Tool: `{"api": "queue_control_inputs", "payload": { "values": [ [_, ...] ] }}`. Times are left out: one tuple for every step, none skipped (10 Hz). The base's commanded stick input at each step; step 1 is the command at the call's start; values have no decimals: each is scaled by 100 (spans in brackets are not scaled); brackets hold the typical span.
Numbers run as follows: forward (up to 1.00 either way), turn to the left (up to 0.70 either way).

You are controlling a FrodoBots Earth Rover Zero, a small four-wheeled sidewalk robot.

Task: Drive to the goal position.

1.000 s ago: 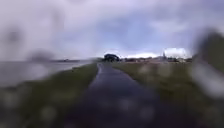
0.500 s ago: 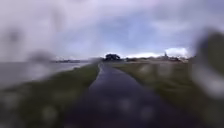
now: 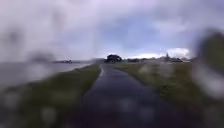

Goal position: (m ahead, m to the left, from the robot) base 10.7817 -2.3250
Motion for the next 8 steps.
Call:
{"api": "queue_control_inputs", "payload": {
  "values": [
    [70,0],
    [70,0],
    [70,0],
    [70,0],
    [70,0],
    [70,0],
    [70,0],
    [70,0]
  ]
}}
